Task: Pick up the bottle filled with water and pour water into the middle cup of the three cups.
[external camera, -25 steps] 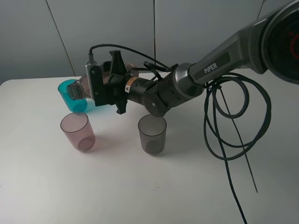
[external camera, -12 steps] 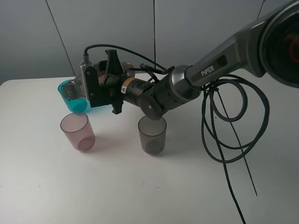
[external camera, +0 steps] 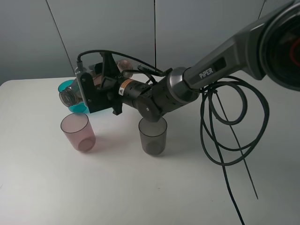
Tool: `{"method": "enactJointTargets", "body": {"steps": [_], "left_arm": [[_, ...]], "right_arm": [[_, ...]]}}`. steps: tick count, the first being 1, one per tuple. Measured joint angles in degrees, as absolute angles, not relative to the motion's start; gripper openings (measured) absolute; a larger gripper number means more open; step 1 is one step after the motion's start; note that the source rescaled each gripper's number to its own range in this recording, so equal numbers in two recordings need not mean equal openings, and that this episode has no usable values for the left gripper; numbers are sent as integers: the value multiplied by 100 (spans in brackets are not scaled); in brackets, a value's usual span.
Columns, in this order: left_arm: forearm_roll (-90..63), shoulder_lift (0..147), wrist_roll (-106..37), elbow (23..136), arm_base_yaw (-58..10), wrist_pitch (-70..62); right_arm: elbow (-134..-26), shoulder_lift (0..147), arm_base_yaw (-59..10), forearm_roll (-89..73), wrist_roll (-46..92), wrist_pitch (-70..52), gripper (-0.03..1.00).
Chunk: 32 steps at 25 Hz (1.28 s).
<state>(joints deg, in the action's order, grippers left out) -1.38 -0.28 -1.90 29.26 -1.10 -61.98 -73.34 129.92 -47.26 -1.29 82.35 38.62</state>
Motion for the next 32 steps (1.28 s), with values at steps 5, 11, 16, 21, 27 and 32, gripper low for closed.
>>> {"method": "enactJointTargets", "body": {"steps": [5,11,16,21,27,32], "left_arm": [[-138,-28,-190,2926,-110,-6198],[-138,-28,-190,2926,-110,-6198],[-138,-28,-190,2926,-110,-6198],[-138,-28,-190,2926,-110,-6198],[-138,-28,-190,2926,-110,-6198],[-138,-28,-190,2926,-110,-6198]], "right_arm": [[-7334,12992,-4726,-252,8661,3862,1],[-7334,12992,-4726,-252,9020,3873,1],[-7334,12992,-4726,-261,9113,3873,1],[-7334,12992,-4726,-261,9323,3873,1],[-7334,12992,-4726,-261,9404,3904,1],[-7334,12992,-4704,-261,9455,3904,1]]}}
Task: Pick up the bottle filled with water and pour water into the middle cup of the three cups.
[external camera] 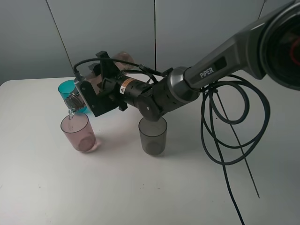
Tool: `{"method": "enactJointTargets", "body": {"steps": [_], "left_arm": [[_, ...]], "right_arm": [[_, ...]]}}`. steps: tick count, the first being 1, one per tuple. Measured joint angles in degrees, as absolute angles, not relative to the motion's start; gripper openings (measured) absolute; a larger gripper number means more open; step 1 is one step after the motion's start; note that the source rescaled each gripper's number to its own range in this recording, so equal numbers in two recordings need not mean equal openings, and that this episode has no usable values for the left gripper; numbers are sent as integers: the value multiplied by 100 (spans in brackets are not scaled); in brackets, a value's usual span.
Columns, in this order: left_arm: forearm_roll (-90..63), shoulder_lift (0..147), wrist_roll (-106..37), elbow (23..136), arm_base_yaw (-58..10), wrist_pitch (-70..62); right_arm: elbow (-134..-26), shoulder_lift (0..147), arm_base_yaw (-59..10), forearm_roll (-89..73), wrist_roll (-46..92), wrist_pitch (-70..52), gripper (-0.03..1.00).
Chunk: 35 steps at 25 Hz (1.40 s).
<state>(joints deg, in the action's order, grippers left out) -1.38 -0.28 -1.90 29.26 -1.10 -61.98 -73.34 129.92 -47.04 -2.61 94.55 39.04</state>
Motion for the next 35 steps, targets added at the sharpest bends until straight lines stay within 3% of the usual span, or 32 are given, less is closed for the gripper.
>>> {"method": "enactJointTargets", "body": {"steps": [35], "left_arm": [[-138,-28,-168,2926,-110,-6198]], "right_arm": [[-7334,12992,-4567,-261,10606,4156,1]]}}
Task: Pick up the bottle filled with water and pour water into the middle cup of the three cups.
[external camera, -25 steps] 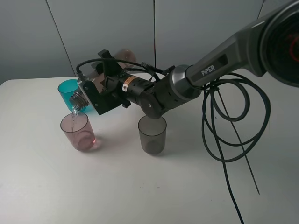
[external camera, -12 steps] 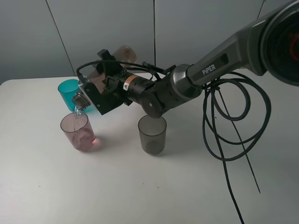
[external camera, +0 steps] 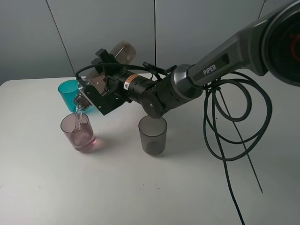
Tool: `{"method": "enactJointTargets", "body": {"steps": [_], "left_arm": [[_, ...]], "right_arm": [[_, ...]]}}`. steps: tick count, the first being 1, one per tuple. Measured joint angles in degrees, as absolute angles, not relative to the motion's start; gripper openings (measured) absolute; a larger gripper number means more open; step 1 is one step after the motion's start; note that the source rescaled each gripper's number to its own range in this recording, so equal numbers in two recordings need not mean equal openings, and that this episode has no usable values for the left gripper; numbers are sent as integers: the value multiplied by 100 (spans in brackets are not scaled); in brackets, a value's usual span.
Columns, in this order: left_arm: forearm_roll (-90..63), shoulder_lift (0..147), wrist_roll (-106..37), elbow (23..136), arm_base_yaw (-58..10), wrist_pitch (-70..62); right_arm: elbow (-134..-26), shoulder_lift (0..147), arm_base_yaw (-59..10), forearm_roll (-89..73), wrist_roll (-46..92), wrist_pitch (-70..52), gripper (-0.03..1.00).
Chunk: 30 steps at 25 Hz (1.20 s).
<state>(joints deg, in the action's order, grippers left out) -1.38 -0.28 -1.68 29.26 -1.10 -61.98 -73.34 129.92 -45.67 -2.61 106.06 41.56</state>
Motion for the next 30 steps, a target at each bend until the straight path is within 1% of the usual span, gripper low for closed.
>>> {"method": "enactJointTargets", "body": {"steps": [19,30], "left_arm": [[-138,-28,-168,2926,-110,-6198],[-138,-28,-168,2926,-110,-6198]], "right_arm": [[-7334,12992,-4567,-261,11388,4305,1],[-7346,12801,-4567,-31,11503,4384,1]]}}
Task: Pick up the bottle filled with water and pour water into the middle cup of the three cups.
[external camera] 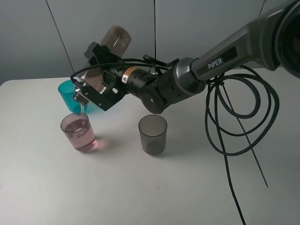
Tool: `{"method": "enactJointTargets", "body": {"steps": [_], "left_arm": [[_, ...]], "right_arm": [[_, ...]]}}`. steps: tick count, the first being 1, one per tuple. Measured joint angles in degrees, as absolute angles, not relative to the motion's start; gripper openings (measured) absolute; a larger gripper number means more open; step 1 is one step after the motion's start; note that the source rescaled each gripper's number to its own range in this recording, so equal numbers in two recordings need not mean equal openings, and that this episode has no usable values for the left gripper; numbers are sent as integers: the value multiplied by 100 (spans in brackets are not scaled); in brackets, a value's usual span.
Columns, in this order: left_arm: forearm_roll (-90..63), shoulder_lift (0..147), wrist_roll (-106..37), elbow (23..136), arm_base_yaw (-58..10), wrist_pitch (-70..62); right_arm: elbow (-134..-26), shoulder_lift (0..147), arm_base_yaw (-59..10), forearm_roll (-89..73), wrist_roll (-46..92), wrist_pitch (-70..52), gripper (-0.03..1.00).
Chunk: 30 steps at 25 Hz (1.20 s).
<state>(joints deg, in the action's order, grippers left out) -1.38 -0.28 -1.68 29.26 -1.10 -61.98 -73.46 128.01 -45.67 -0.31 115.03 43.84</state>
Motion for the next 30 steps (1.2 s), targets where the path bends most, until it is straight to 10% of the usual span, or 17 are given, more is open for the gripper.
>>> {"method": "enactJointTargets", "body": {"steps": [30], "left_arm": [[-138,-28,-168,2926,-110,-6198]], "right_arm": [[-7346,12559,-4792,-701,10102,3554,1]]}}
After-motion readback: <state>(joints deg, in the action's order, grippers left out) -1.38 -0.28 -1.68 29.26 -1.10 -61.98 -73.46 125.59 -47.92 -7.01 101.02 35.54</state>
